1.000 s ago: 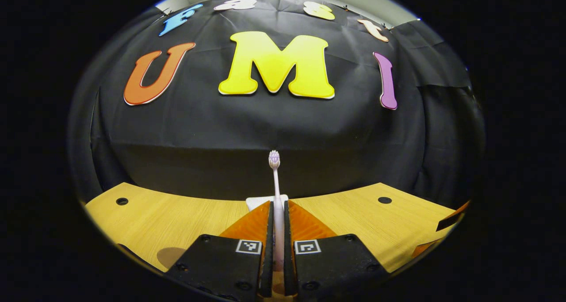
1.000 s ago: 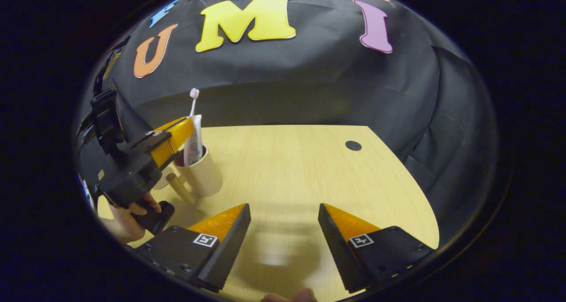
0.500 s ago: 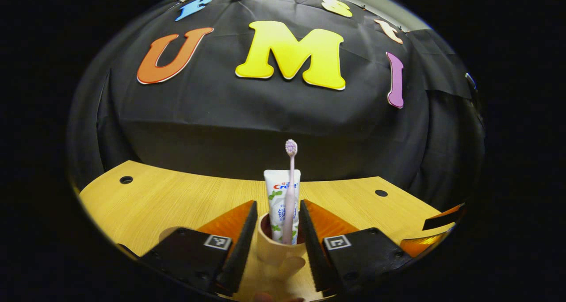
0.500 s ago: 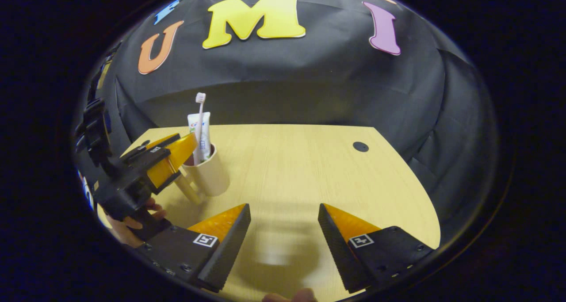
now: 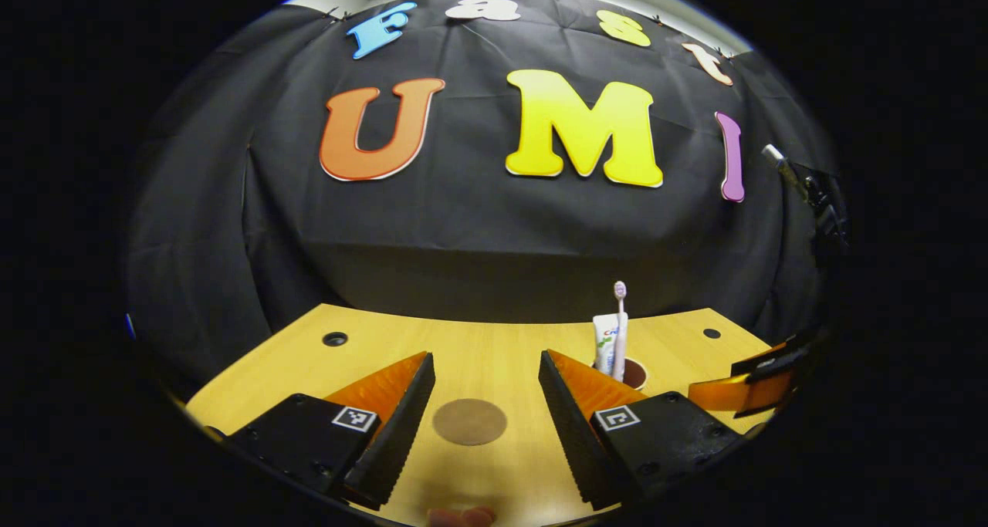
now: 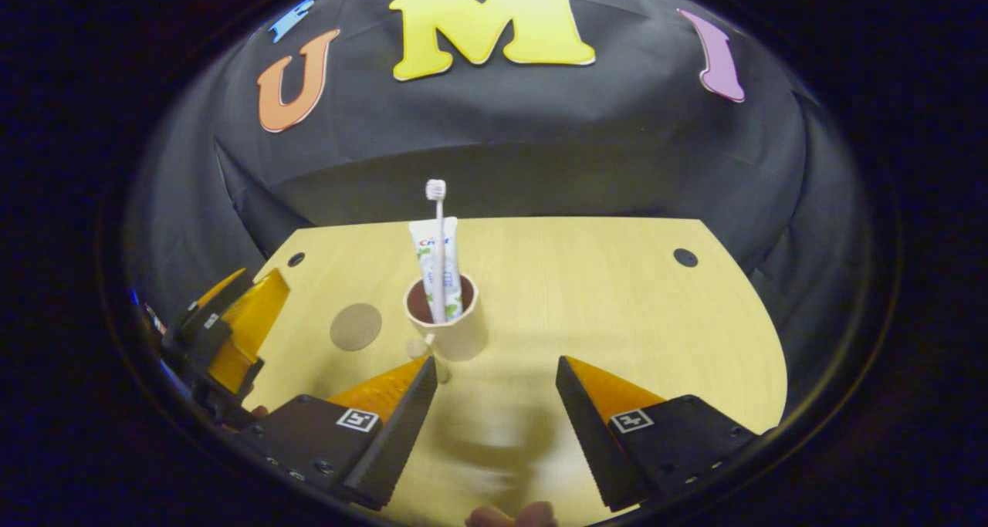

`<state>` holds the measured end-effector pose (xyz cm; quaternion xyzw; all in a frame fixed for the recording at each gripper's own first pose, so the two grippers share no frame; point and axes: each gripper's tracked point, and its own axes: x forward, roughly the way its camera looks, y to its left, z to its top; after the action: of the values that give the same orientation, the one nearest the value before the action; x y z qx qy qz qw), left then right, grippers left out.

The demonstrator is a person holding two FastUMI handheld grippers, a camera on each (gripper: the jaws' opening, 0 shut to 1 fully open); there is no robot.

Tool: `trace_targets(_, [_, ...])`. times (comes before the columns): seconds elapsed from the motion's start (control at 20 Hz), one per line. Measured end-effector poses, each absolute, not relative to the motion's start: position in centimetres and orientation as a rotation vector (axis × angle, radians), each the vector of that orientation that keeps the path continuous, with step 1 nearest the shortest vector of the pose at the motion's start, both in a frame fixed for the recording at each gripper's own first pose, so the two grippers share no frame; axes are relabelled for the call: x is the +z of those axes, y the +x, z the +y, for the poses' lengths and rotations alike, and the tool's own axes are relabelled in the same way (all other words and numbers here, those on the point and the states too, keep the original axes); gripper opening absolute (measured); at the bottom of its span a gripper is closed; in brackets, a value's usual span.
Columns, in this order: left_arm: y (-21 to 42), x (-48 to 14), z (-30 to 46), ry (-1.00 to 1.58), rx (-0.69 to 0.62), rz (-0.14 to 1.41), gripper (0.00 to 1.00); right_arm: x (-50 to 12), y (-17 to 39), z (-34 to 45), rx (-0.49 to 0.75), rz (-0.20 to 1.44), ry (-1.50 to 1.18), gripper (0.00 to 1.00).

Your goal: Put the toothbrush and toothpaste on the desktop into the cup, then pick up the cup and place it on the coaster on the desktop.

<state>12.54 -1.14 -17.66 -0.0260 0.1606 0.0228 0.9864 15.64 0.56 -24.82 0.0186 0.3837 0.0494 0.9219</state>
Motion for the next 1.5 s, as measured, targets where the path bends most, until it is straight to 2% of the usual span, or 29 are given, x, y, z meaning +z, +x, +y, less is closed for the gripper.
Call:
trace_targets(0.3, [9.4,-14.4,4.2,-0.052,0.082,0.316,0.87,-25.6,17.7,5.5,0.057,0.972,0.072,0.93])
trace_targets(0.6, [8.3,-14.2,8.5,-0.066,0.146,0.326,0.87,-29.7,19.9,6.9,-0.006,1.210,0.089,0.93])
trace_targets(1.0, [6.6,-16.7,12.0,-0.088,0.206,0.405,0.87,-34.5,21.8,6.2,-0.063,1.316,0.061,0.92])
trace_targets(1.1, [6.6,-16.9,12.0,-0.091,0.208,0.416,0.87,-35.3,21.6,6.3,-0.063,1.340,0.067,0.89])
trace_targets(1.15, [6.6,-16.8,12.0,-0.090,0.210,0.418,0.87,-35.6,21.5,6.5,-0.062,1.349,0.069,0.82])
trace_targets(1.3, [6.5,-17.1,12.0,-0.095,0.206,0.422,0.87,-36.2,21.6,6.7,-0.061,1.369,0.056,0.72])
trace_targets(1.5, [6.3,-17.2,12.0,-0.100,0.211,0.441,0.87,-36.3,21.4,6.5,-0.058,1.370,0.044,0.70])
